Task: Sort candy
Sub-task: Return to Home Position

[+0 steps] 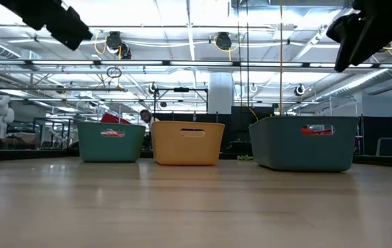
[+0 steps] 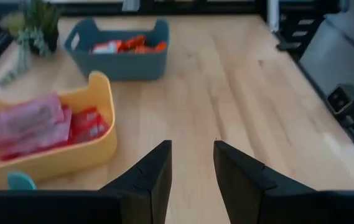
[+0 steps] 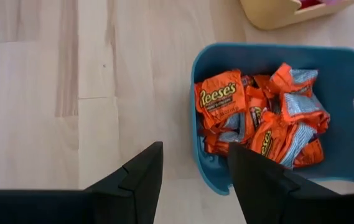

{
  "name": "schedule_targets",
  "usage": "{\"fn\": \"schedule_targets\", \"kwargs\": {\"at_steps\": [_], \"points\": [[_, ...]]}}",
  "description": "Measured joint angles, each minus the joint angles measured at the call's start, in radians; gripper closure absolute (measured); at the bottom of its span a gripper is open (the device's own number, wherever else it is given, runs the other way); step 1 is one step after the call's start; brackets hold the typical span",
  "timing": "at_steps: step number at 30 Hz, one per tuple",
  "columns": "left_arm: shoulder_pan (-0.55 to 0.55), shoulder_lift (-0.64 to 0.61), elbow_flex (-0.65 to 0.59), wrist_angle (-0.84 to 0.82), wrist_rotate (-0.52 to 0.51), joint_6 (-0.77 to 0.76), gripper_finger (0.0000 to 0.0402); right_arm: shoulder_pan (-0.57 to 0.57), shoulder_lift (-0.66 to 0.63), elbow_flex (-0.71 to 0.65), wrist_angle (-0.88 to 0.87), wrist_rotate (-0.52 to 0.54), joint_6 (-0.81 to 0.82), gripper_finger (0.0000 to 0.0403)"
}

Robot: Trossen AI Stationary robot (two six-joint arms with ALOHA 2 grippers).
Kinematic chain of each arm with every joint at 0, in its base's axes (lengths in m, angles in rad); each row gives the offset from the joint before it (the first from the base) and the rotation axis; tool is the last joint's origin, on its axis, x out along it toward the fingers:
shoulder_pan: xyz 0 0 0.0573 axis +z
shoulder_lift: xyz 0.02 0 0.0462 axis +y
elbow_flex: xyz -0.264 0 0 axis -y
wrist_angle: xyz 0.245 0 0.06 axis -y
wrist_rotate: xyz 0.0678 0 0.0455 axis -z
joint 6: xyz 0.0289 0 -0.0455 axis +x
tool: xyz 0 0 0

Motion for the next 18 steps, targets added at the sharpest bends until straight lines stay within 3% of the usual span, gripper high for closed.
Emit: {"fn": "schedule_targets", "kwargs": {"at_steps": [5, 9, 18], "points": [[0.059, -0.122, -0.051, 0.061, 0.087, 0.064, 0.0274, 0.0, -0.03, 0.0, 0.001, 0.037, -0.038, 0.0231], [0.07, -0.258, -0.151, 0.128, 0.084, 0.062, 0.0274, 0.0, -0.076, -0.041, 0.045, 0.073, -0.043, 0.0231], [0.073, -0.515, -0.347, 0.152, 0.07, 0.009, 0.0274, -0.01, -0.3, -0.335, 0.334, 0.066, -0.044, 0.0231]]}}
